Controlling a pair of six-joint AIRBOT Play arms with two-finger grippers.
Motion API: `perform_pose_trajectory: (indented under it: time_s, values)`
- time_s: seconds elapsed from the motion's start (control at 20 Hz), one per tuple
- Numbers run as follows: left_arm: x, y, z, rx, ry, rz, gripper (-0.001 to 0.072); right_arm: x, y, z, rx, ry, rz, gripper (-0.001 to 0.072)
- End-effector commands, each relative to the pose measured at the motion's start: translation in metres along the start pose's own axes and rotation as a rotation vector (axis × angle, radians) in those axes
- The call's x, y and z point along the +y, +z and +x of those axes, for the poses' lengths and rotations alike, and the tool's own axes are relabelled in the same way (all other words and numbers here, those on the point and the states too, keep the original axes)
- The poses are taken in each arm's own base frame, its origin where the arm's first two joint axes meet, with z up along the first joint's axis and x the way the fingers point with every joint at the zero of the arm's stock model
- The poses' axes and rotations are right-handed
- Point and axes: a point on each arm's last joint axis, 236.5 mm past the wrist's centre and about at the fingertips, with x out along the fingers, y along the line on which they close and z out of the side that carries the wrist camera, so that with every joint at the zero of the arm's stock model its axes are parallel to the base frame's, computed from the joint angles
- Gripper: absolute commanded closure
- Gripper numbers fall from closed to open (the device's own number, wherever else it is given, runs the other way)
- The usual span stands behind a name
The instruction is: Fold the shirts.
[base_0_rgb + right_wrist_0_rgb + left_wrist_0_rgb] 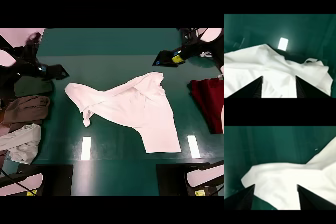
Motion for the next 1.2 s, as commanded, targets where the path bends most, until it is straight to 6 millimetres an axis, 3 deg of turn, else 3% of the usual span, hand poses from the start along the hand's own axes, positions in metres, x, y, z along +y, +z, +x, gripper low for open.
perform_pose_trajectory:
  time_s: [0.0, 0.1, 0.25, 0.5, 0.6, 0.75, 0.85, 1.15]
  values:
    - [0.004, -0.028, -0.017, 0.151, -0.017, -0.032, 0.0083, -0.001, -0.003, -0.040, 0.001, -0.010, -0.013, 0.0276]
    - [-0.005, -0.071, -0.012, 0.305, -0.054, -0.041, 0.0082, 0.005, -0.018, -0.057, 0.008, -0.013, -0.027, 0.0275]
    - [-0.024, -0.129, 0.009, 0.405, -0.076, -0.047, 0.0083, 0.013, -0.046, -0.070, 0.019, -0.011, -0.032, 0.0275]
    - [-0.063, -0.222, 0.045, 0.473, -0.071, -0.055, 0.0083, 0.015, -0.075, -0.074, -0.033, -0.024, -0.006, 0.0276]
    - [-0.078, -0.246, 0.057, 0.483, -0.074, -0.015, 0.0082, 0.013, -0.083, -0.073, -0.062, -0.031, 0.004, 0.0275]
    - [-0.079, -0.253, 0.073, 0.428, -0.013, -0.019, 0.0082, 0.013, -0.094, -0.075, -0.086, -0.037, 0.013, 0.0275]
    - [-0.068, -0.250, 0.077, 0.404, 0.046, -0.014, 0.0082, 0.015, -0.099, -0.078, -0.088, -0.037, 0.012, 0.0276]
    - [-0.070, -0.236, 0.093, 0.336, 0.036, -0.054, 0.0083, 0.019, -0.101, -0.082, -0.096, -0.029, 0.010, 0.0275]
